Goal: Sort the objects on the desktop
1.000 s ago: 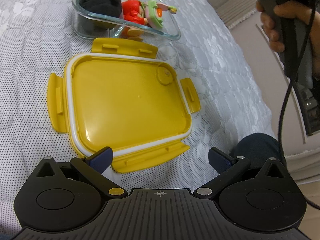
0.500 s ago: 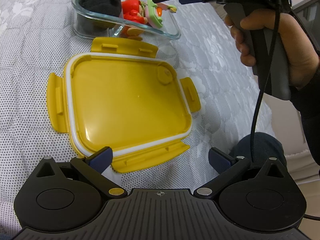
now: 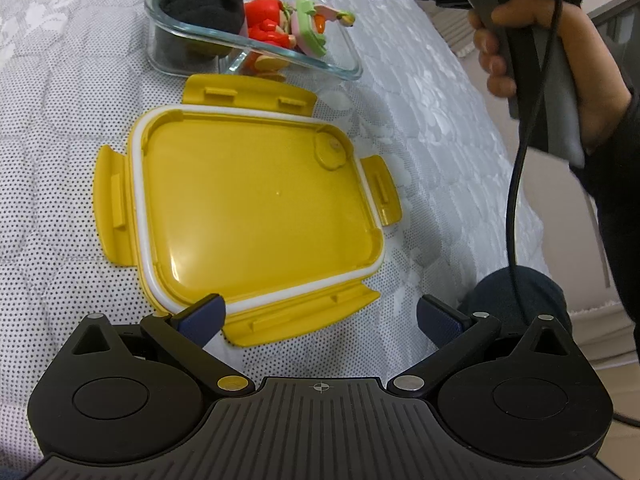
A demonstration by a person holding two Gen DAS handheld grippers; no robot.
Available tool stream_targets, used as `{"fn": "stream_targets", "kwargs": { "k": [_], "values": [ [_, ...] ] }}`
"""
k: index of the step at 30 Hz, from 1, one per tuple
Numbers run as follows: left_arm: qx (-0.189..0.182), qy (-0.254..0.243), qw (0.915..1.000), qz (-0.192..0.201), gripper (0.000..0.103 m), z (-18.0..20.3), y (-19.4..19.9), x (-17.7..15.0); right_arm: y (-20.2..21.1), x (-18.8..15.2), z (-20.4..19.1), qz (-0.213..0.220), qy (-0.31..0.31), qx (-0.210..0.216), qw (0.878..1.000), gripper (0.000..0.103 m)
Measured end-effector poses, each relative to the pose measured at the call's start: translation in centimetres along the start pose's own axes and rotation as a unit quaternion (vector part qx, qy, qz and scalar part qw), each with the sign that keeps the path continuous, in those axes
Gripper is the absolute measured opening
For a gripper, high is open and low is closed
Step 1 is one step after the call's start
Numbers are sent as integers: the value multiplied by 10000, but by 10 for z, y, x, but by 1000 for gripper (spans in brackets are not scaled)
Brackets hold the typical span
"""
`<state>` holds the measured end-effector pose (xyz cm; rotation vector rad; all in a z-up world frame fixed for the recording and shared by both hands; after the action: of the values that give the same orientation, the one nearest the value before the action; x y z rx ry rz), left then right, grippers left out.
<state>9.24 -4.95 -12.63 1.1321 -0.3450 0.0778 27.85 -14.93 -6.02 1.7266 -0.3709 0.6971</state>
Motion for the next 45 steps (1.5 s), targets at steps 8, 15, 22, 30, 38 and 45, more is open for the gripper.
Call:
{"fn": "stream_targets", "kwargs": {
  "k": [8, 15, 22, 30, 38, 45],
  "values": [
    [3, -8, 10000, 3, 103, 0, 1, -1, -27, -4, -8, 32, 250, 200, 9995, 34],
    [-34, 30, 10000, -8, 103, 0, 2, 0, -45, -15, 10, -363, -633, 92, 9973, 39],
    [-16, 13, 10000, -12, 103, 1, 2, 0, -9, -18, 10, -445, -903, 542, 9934, 40],
    [-12, 21, 10000, -10, 103, 1, 3, 0, -25, -27, -21, -971, 968, 195, 9904, 40],
    [-23, 25, 10000, -10, 103, 1, 3, 0, -29, -28, -22, -949, 1015, 113, 9902, 34],
    [-16, 20, 10000, -10, 103, 1, 2, 0, -16, -21, -11, -1087, -430, 651, 9910, 43]
  ]
}}
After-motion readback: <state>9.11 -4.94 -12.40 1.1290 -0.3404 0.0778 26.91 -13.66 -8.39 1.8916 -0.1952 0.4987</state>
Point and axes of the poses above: each gripper's, at about its wrist camera, not at the fingertips, and y roughly against the way its jaws point, z to its right, x to its top, the point moved 10 cm from there along -y, roughly the way its jaws point, and after that the axes turned 14 degrees about x, right-handed, at the moved point
